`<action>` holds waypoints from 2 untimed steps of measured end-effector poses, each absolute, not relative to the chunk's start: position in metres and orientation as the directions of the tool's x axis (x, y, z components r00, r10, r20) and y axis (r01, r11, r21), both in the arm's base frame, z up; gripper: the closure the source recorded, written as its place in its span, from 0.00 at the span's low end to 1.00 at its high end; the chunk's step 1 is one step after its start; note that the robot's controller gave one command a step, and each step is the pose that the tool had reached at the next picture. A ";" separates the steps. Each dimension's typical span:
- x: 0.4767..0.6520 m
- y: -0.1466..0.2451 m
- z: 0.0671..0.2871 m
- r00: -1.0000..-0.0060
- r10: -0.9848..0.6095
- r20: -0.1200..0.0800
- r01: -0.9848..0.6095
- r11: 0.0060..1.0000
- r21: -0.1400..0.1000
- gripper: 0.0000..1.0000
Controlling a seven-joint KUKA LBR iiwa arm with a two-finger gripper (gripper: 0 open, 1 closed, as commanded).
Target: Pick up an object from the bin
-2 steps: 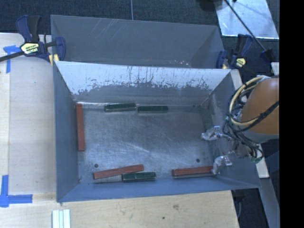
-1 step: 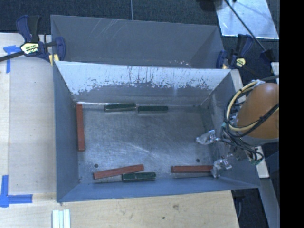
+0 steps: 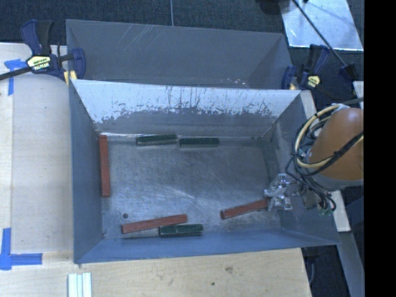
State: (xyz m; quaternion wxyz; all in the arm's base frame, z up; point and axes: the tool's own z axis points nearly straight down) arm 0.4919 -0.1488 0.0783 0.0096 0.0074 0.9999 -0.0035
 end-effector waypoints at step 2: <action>0.484 -0.145 0.133 -1.000 0.014 0.002 0.014 1.000 0.000 1.00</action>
Offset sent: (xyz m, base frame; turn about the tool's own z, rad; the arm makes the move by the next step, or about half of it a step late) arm -0.0087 0.0045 0.1102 0.0011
